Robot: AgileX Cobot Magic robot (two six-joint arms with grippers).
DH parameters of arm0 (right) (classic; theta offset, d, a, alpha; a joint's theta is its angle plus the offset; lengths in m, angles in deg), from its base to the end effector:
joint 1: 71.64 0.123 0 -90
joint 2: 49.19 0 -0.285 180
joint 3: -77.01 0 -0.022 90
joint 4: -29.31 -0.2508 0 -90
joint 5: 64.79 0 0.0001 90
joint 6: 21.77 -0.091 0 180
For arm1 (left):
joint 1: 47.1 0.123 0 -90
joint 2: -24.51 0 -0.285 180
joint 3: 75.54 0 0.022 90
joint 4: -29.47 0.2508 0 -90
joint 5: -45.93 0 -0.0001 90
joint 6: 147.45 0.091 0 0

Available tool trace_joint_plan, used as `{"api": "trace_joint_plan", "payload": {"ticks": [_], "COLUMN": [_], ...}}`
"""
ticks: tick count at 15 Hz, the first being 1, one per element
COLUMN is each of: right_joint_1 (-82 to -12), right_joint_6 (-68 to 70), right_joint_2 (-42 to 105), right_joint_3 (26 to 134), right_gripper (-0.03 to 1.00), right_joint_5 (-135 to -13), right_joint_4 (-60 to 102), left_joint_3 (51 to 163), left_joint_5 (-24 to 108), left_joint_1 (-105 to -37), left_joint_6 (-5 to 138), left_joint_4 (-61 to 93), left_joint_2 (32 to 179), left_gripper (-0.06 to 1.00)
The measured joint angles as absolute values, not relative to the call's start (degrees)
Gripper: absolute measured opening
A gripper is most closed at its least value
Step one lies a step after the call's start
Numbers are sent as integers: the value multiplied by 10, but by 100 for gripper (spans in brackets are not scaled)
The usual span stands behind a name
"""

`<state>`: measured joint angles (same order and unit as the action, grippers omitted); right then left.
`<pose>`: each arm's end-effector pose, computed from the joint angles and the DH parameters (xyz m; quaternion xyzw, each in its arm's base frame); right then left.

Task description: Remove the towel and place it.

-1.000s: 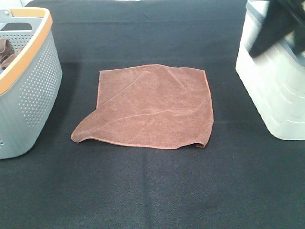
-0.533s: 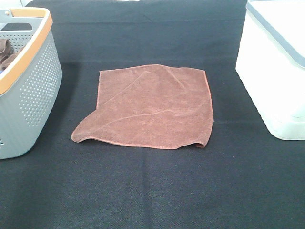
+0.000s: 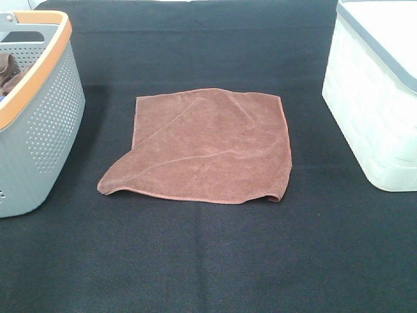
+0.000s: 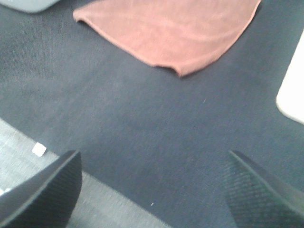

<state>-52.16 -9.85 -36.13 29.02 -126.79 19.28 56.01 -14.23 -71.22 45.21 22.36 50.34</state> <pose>0.0018 0.0155 0.2794 -0.2377 0.8428 0.1185 0.4682 0.0359 -0.0268 0.2731 0.2831 0.8756 -0.0998 0.3784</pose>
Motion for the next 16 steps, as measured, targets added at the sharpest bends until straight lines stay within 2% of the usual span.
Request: {"api": "trace_joint_plan", "payload": {"ticks": [12,14,16], "right_joint_1": [-522,-528,-595], "right_joint_6": [-124,-124,-124], "right_joint_2": [-365,-365,-365], "right_joint_3": [289,289,289], "right_gripper": [77,77,77], "right_joint_5": [-1263,-1263,-1263], "right_joint_4": [208,208,207], "left_joint_3": [559,559,559], "left_joint_5": [-142,-142,-142], "left_joint_1": [-704,-641,-543], "left_joint_6": [455,455,455], "left_joint_4": [220,220,220], "left_joint_2": [501,472,396], "left_gripper": [81,81,81]}}
